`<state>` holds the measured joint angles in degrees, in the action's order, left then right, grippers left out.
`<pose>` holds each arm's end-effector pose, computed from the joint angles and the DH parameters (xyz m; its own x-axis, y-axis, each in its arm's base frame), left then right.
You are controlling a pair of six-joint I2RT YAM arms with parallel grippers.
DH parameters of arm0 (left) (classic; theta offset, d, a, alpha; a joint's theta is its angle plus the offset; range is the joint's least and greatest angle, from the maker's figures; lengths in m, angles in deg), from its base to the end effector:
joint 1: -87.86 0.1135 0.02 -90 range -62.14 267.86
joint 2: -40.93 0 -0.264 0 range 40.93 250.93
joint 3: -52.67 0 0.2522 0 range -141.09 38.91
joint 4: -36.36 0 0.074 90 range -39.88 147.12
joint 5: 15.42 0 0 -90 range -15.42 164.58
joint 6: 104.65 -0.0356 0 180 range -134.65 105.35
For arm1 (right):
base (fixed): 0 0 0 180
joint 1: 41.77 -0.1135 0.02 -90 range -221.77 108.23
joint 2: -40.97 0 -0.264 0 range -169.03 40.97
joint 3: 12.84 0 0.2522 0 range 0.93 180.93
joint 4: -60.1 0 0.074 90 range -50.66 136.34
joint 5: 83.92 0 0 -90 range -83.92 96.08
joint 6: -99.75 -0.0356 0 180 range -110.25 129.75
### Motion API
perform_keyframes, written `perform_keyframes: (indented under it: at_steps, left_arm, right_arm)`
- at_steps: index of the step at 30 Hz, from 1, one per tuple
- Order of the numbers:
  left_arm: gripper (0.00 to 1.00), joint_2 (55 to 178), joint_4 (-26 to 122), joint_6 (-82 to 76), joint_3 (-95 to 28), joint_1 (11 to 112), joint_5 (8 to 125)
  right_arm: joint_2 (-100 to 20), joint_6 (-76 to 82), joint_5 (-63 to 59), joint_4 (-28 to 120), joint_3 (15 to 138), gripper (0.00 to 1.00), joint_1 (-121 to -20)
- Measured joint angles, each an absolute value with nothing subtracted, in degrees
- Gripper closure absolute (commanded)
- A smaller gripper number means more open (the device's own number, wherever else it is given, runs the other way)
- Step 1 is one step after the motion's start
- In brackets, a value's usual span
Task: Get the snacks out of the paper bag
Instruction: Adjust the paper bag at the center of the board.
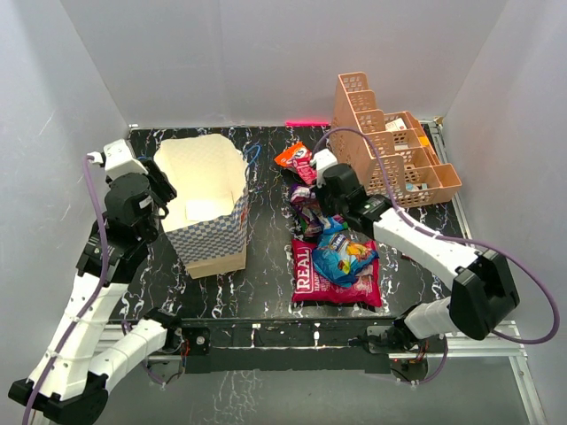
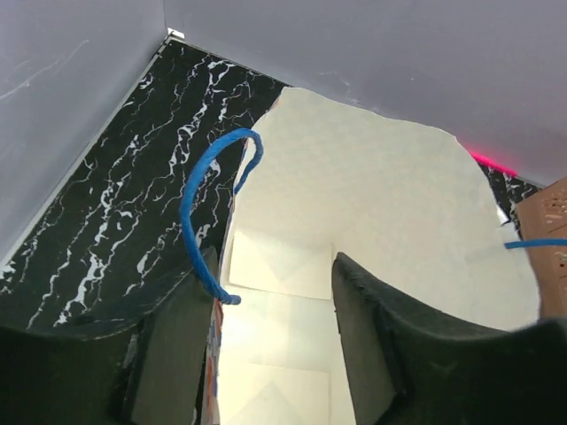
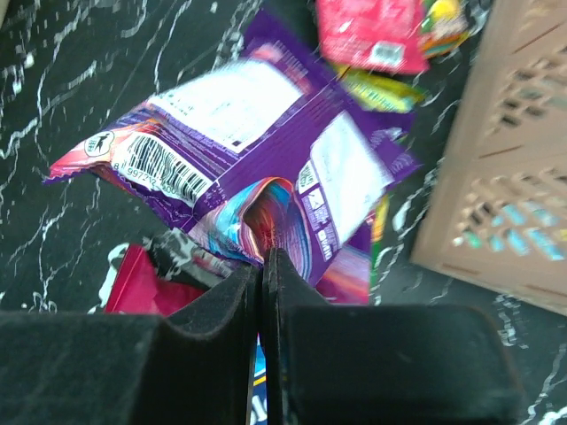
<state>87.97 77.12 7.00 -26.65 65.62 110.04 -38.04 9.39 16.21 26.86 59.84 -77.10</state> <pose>0.1515 -0.0396 0.4262 -0.0447 -0.3064 -0.9509 -0.2575 0.9232 -0.2854 0.2520 0.1709 0.2754 -0.5226 -0.3628 -0.7715 -0.4554 0.8838 -0.1072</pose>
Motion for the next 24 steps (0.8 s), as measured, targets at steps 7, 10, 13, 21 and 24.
perform_keyframes:
  at_steps: [7, 10, 13, 21, 24]
  left_arm:
    - [0.11, 86.9, 78.48, 6.22, -30.56, 65.6, 106.35]
    - [0.03, 85.79, 78.26, 5.8, -33.16, 65.6, 104.05]
    - [0.02, 84.61, 77.51, 5.43, -34.69, 65.53, 101.82]
    - [0.02, 82.75, 76.14, 1.52, -38.36, 61.82, 96.82]
    - [0.02, 82.18, 75.94, -0.54, -40.02, 59.83, 96.73]
  right_arm:
    - [-40.88, 5.61, 17.0, 27.73, 54.27, 0.92, -78.72]
    - [-40.83, 5.11, 16.84, 28.93, 52.98, 0.92, -78.61]
    - [-40.81, 4.78, 15.95, 29.83, 52.48, 0.83, -78.5]
    - [-40.88, 1.57, 13.17, 27.8, 53.44, 0.44, -78.39]
    - [-40.7, 0.5, 13.06, 25.59, 54.38, 0.33, -78.42]
